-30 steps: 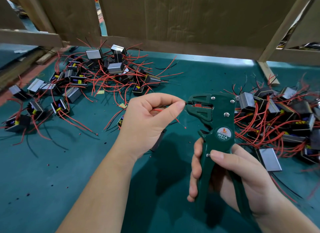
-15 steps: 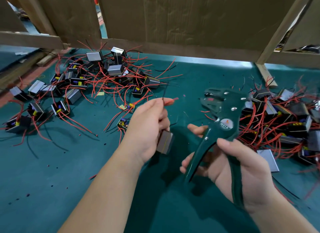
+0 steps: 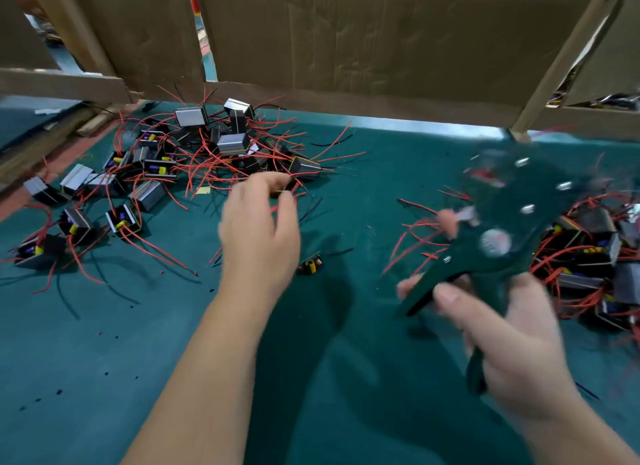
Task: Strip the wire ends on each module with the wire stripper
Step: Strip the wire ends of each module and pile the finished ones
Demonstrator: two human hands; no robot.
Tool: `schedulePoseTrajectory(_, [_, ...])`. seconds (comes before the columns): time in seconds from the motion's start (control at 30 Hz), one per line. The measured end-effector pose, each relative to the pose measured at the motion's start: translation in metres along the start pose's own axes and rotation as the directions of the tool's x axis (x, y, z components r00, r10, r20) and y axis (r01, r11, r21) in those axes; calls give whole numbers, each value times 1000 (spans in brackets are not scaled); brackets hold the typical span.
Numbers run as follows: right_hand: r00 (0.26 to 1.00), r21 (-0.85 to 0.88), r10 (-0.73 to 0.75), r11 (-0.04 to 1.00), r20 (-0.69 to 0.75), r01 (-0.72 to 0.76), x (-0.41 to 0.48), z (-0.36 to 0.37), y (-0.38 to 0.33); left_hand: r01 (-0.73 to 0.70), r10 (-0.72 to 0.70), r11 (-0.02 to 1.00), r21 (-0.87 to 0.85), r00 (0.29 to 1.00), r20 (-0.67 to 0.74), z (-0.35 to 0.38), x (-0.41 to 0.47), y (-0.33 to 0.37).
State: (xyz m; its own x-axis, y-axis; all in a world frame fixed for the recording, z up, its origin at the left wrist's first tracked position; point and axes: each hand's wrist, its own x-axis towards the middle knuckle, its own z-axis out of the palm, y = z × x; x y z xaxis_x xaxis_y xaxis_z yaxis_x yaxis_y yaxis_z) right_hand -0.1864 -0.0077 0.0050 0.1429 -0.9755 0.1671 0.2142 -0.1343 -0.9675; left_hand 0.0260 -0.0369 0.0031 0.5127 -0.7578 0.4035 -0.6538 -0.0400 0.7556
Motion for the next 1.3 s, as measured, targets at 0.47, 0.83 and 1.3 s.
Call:
schedulePoseTrajectory(0.47, [997,-66,28,997,-75,-33,13,-17,-12,96,-91,850,518,995,-34,11,1,-8])
schedulePoseTrajectory(0.83, [996,64,71,996,-59,-67,14,-16,-3,-369,85,622,690,909,409,59,90,-15])
schedulePoseTrajectory(1.3, [990,195,137,971,30,-140,9,-11,-4,-469,470,882,46,869,-154,0,62,38])
